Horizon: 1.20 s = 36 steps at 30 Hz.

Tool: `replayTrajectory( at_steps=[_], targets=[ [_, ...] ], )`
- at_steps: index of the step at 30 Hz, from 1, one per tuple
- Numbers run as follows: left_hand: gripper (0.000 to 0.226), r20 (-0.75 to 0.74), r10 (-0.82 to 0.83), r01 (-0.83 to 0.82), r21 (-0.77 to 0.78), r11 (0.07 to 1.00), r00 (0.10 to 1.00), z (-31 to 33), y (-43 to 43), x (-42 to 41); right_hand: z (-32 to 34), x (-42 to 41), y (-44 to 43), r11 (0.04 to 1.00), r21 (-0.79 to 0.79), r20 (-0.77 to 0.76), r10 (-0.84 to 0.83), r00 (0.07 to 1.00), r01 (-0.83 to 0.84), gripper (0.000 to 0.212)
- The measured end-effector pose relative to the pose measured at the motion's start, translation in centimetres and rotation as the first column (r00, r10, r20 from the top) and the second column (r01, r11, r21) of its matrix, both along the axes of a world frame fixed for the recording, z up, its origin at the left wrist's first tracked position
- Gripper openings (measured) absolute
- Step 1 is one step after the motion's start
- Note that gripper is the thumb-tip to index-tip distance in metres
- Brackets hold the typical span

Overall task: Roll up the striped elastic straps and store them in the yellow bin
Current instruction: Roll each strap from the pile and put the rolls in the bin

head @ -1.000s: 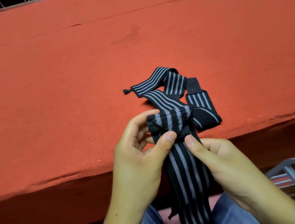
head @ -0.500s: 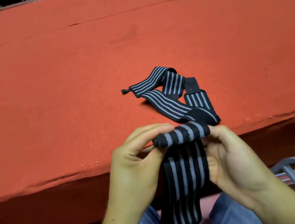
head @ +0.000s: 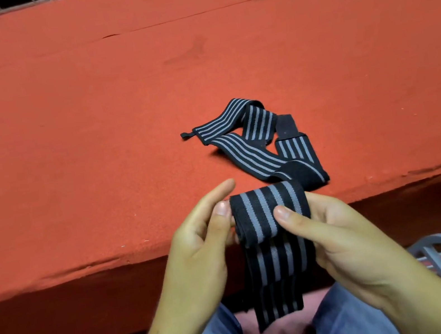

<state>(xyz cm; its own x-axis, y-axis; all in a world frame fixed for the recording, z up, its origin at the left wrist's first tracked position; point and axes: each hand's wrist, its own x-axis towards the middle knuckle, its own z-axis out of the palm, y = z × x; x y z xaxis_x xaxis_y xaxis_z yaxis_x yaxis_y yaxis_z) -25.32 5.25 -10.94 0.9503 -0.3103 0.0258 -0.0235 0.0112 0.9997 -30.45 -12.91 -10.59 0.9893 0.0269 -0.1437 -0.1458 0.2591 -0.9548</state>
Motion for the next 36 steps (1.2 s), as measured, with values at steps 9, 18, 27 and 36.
replayTrajectory(
  at_steps=[9, 18, 27, 36],
  targets=[
    [0.032, 0.072, -0.050, 0.052, -0.024, 0.998, 0.996, 0.23, -0.32, -0.19, -0.63, 0.12, 0.36, 0.997, -0.071, 0.047, -0.030, 0.998, 0.033, 0.028],
    [0.034, 0.065, -0.083, 0.085, -0.036, 0.996, 0.994, 0.45, -0.36, -0.23, -0.88, 0.04, 0.56, 0.990, -0.098, 0.096, -0.093, 0.991, 0.102, 0.027],
    [0.029, 0.144, 0.026, -0.017, -0.066, 0.998, 0.989, 0.53, -0.67, -0.77, -0.84, -0.13, 0.45, 0.999, -0.044, -0.162, 0.019, 0.987, -0.026, 0.056],
    [0.024, 0.294, 0.075, -0.090, 0.036, 0.995, 0.953, 0.43, -0.51, -0.58, -0.11, -0.38, 0.46, 0.996, 0.057, -0.173, 0.075, 0.982, -0.066, 0.059]
  ],
)
